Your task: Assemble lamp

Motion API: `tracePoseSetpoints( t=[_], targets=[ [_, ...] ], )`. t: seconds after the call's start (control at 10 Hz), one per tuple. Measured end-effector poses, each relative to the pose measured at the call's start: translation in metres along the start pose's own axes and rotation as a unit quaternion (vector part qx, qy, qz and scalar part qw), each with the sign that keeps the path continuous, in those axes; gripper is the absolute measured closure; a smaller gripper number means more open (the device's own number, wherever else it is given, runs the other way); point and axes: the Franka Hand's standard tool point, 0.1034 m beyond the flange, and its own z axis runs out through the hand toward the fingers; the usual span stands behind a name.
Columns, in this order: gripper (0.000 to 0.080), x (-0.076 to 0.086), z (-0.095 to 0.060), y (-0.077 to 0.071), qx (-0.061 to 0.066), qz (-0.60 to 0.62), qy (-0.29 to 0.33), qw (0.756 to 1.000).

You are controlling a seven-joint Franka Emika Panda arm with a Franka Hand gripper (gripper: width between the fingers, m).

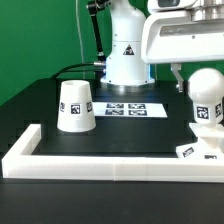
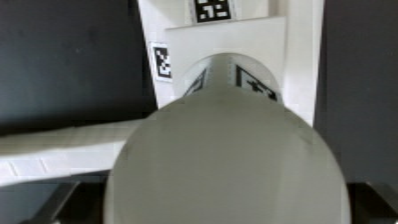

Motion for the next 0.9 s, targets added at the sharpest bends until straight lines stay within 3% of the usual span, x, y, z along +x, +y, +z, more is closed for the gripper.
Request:
tracePoseSetpoints(
  t=[0.2, 0.9],
  targets=[
    [0.0220, -0.0013, 0.0005, 0.0023, -0.003, 0.094, -0.006, 0.996],
    [0.0220, -0.0093, 0.0023, -0.0003, -0.016, 0.351, -0.035, 0.936]
  ],
)
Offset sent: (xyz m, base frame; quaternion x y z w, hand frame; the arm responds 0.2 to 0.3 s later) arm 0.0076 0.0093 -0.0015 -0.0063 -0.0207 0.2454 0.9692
